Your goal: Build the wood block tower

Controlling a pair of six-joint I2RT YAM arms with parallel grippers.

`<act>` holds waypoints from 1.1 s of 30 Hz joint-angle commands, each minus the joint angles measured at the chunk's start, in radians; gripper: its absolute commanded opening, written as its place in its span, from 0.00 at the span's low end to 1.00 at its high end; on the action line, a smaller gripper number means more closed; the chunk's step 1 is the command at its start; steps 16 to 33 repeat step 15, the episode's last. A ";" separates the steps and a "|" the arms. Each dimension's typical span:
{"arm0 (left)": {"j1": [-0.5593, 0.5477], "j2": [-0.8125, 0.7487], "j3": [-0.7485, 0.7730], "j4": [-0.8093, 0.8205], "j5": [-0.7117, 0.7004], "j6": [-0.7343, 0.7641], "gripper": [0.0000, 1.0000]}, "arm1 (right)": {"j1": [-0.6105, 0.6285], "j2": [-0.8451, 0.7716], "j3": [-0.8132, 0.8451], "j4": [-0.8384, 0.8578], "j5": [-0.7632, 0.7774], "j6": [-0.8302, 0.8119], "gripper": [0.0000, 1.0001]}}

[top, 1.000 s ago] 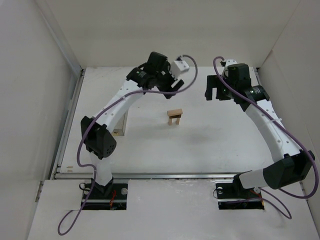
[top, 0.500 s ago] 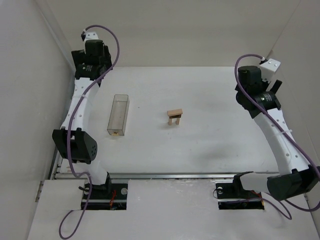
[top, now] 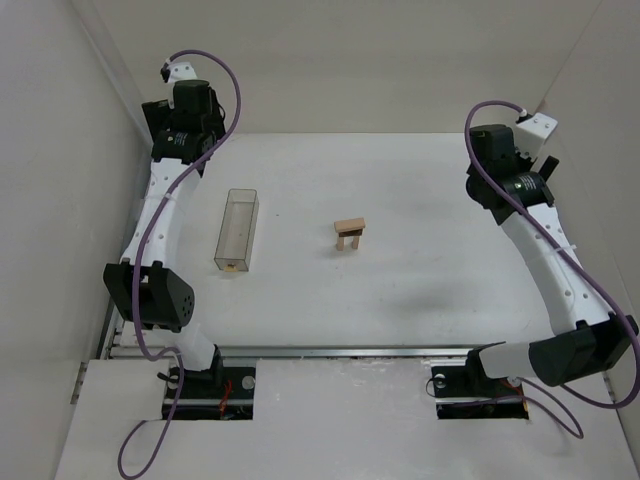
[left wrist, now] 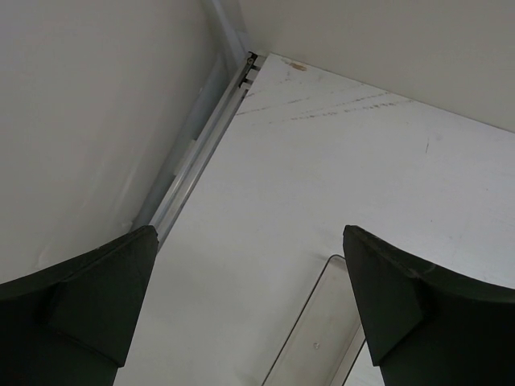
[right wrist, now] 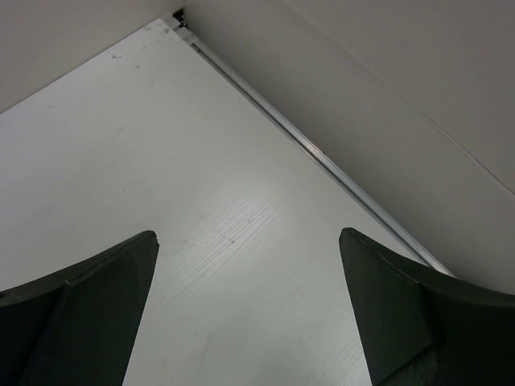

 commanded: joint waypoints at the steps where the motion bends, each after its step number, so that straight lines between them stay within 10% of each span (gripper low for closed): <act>1: 0.000 -0.066 -0.004 0.033 -0.020 -0.016 0.99 | 0.000 -0.021 0.043 -0.019 0.029 0.020 1.00; 33: 0.000 -0.099 -0.032 0.033 0.010 -0.007 0.99 | 0.000 -0.072 0.004 -0.019 0.029 0.020 1.00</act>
